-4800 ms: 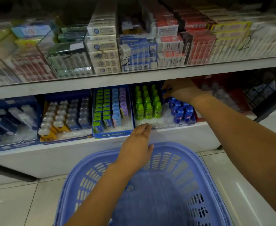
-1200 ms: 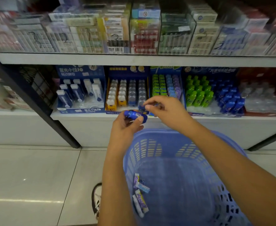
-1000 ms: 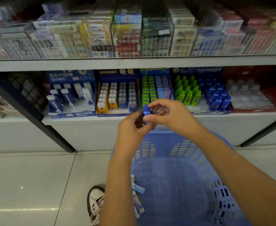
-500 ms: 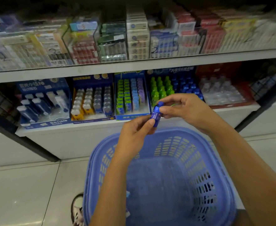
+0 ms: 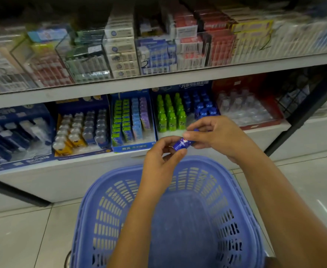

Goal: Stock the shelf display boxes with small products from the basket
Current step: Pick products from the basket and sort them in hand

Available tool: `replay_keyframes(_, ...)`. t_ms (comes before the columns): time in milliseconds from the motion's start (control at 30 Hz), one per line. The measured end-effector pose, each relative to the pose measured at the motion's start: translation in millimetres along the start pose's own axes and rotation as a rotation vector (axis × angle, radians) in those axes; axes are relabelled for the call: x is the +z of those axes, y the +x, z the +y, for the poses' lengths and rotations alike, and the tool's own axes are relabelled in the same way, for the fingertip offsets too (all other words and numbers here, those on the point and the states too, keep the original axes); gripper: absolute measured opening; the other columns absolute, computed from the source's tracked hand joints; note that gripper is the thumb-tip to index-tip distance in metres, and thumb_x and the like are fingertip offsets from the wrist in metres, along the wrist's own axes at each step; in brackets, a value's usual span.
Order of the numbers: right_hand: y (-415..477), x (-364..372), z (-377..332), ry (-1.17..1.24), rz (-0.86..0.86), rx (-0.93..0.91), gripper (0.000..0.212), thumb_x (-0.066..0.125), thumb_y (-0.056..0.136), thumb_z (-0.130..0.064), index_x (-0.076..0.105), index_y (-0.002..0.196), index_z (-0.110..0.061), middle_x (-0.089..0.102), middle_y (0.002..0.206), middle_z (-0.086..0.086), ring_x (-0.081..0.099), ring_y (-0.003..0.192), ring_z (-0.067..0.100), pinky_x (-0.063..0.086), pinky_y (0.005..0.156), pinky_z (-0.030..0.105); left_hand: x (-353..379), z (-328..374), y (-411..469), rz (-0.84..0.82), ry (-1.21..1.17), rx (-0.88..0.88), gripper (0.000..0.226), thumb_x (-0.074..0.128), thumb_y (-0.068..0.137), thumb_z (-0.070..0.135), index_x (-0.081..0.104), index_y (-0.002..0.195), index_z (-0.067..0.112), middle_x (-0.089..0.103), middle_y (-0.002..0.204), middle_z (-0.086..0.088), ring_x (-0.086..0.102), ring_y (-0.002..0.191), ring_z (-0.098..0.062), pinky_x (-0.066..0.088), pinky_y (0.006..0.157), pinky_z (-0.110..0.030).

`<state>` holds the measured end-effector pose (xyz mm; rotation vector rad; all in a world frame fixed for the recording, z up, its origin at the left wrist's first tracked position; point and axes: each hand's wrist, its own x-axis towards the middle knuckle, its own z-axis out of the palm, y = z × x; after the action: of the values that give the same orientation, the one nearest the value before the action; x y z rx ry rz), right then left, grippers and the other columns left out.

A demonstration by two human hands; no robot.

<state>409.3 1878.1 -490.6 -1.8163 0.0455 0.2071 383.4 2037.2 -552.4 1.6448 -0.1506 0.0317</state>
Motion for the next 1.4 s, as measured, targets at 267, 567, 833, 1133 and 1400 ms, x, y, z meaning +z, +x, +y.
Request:
replay_keyframes(267, 9.8, -8.4, 8.7, 0.127, 0.062, -0.060, 0.019, 0.075, 0.076, -0.010, 0.070, 0.094, -0.010, 0.071, 0.088, 0.013, 0.070, 0.074, 0.015, 0.058, 0.067, 0.021, 18.1, -5.0, 15.1, 0.118, 0.130, 0.086, 0.029, 0.070, 0.085, 0.018, 0.057, 0.108, 0.030, 0.062, 0.111, 0.003, 0.060, 0.095, -0.005, 0.050, 0.086, -0.017)
replay_keyframes(567, 80.0, -34.5, 8.2, -0.459, 0.353, -0.277, 0.026, 0.078, 0.075, -0.016, 0.067, 0.099, -0.014, 0.064, 0.085, -0.001, 0.056, 0.074, 0.008, 0.042, 0.062, 0.000, 17.6, -25.0, 31.6, -0.167, 0.887, 0.084, 0.065, 0.055, 0.094, 0.028, 0.025, 0.149, 0.012, 0.028, 0.153, -0.002, 0.022, 0.142, -0.017, 0.018, 0.115, -0.024)
replay_keyframes(833, 124.8, -32.9, 17.6, -0.772, 0.181, -0.206, 0.029, 0.076, 0.077, -0.016, 0.065, 0.104, -0.013, 0.068, 0.105, 0.005, 0.056, 0.086, 0.012, 0.042, 0.075, 0.021, 16.4, -34.4, 30.8, -0.187, 0.906, 0.076, 0.068, 0.056, 0.093, 0.027, 0.021, 0.150, 0.013, 0.024, 0.155, 0.000, 0.019, 0.143, -0.015, 0.014, 0.118, -0.023)
replay_keyframes(1133, 139.8, -30.6, 0.6, -1.102, -0.001, -0.111, 0.041, 0.077, 0.076, -0.027, 0.063, 0.112, -0.016, 0.061, 0.121, 0.006, 0.056, 0.110, 0.026, 0.045, 0.097, 0.038, 15.3, -41.1, 32.8, -0.184, 0.901, 0.092, 0.067, 0.055, 0.094, 0.029, 0.022, 0.150, 0.013, 0.024, 0.155, 0.001, 0.019, 0.143, -0.014, 0.013, 0.117, -0.021)
replay_keyframes(1400, 96.2, -9.3, -3.4, -0.999, 0.276, -0.290, 0.029, 0.066, 0.085, -0.027, 0.064, 0.109, -0.012, 0.063, 0.110, 0.012, 0.058, 0.104, 0.028, 0.044, 0.085, 0.029, -11.4, -29.0, 17.0, -0.056, 0.553, 0.091, 0.037, 0.058, 0.092, 0.016, 0.055, 0.128, 0.011, 0.055, 0.128, 0.000, 0.052, 0.117, -0.014, 0.035, 0.098, -0.015)
